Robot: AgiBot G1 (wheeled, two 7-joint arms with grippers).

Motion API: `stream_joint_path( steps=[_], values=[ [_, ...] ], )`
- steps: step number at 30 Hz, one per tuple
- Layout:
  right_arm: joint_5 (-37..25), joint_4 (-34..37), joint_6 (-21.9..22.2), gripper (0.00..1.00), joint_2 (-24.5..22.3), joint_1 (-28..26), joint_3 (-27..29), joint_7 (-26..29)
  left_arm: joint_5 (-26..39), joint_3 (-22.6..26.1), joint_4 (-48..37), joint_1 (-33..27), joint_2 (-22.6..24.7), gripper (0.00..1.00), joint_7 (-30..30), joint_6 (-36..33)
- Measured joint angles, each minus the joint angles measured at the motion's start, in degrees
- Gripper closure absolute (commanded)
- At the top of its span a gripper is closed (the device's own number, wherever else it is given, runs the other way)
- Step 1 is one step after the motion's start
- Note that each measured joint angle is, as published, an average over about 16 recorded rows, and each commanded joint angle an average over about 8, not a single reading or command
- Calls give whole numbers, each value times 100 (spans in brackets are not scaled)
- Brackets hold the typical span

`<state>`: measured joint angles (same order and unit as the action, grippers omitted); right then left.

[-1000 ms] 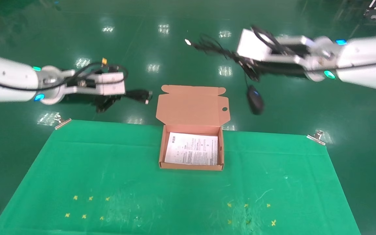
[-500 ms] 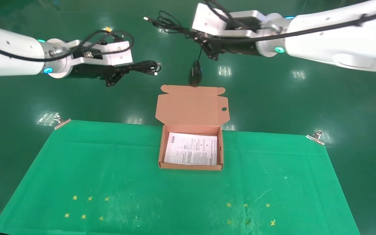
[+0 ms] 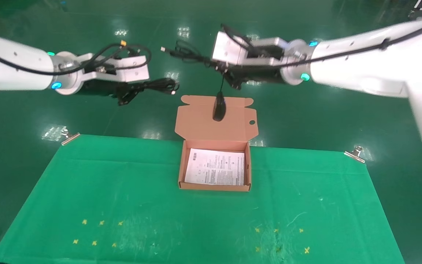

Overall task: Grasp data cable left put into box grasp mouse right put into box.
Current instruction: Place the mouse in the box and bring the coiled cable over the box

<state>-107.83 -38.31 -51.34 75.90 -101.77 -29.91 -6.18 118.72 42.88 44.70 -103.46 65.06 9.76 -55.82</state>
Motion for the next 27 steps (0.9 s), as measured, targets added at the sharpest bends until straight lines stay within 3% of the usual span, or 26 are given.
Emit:
stream_joint_path(
  steps=[15,27],
  values=[
    [59,-64,8,100,112,501,-388,107,674,214,52,90,-238,100,741,-244],
    [264,-305,227,100,195,850,-1096,473,909,272,319,157,-352,100,1117,-384]
  ],
)
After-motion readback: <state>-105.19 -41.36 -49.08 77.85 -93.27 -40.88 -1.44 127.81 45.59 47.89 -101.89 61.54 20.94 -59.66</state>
